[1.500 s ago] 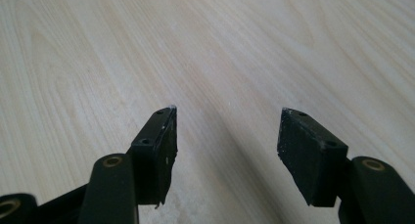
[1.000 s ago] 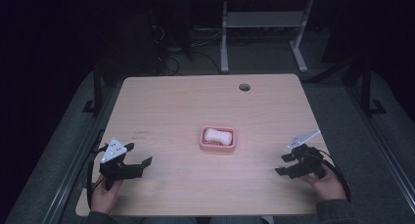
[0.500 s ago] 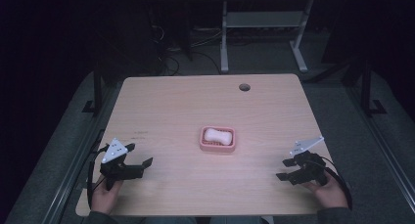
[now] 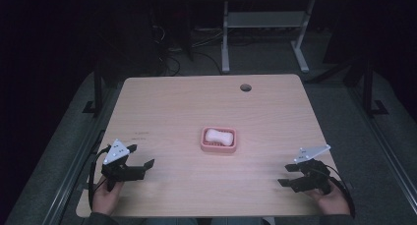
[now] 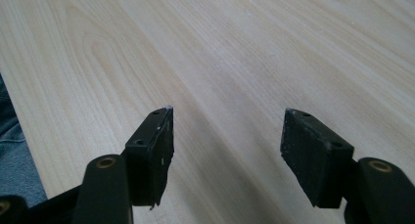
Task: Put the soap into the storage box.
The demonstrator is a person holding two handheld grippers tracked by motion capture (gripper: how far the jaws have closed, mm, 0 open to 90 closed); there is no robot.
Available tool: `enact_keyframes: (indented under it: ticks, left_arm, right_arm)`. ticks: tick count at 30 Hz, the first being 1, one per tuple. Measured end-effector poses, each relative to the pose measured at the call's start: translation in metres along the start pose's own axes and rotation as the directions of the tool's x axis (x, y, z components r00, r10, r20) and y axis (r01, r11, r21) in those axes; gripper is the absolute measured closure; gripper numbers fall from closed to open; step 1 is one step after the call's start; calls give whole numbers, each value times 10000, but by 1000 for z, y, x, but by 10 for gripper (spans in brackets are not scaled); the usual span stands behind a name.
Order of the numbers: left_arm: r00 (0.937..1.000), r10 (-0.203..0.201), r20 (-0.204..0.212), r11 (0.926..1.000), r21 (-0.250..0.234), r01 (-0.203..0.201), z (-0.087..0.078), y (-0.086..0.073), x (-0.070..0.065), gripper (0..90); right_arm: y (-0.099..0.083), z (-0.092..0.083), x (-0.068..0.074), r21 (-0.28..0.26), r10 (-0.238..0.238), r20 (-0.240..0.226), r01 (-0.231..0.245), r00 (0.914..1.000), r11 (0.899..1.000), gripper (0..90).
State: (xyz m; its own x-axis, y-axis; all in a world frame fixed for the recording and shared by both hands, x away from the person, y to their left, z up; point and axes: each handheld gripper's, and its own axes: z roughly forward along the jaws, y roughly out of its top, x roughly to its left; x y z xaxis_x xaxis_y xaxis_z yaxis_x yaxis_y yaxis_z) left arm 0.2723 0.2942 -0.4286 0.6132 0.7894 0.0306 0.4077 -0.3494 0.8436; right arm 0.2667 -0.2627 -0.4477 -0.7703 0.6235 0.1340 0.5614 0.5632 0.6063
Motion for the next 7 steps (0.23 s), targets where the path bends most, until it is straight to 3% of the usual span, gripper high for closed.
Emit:
enact_keyframes:
  ticks: [7]
  left_arm:
    - [10000,-17,7,10000,-38,17,0,0,0,145]
  right_arm:
    - [-5,-3,5,-214,252,116,-249,9996,9995,314]
